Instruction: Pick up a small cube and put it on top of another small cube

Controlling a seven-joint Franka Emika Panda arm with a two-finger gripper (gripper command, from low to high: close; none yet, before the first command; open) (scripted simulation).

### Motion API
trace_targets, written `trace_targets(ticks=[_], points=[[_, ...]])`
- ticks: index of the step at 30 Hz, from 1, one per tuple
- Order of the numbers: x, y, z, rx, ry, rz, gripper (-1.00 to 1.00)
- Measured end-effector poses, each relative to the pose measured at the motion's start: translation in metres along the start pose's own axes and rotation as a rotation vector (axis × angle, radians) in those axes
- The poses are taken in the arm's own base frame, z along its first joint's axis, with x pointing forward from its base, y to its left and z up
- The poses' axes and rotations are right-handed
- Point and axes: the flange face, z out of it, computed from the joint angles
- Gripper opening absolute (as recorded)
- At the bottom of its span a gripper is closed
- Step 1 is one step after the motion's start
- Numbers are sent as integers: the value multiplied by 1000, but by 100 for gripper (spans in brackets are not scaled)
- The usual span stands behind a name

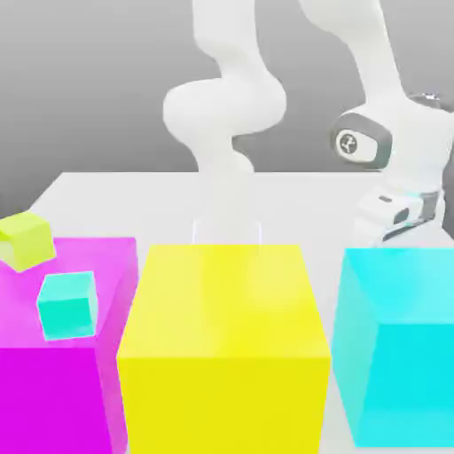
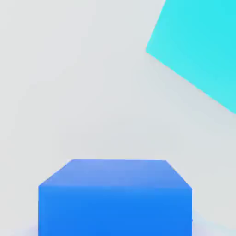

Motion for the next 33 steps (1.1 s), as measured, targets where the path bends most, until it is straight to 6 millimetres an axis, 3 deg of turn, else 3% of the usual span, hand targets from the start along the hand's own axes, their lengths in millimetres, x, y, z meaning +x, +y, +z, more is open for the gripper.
trace_targets(ticks=[11,33], points=[[-26,-33,-13,-77,-114,-583,-100],[15,-51,-75,-141,-341,-1570,-100]])
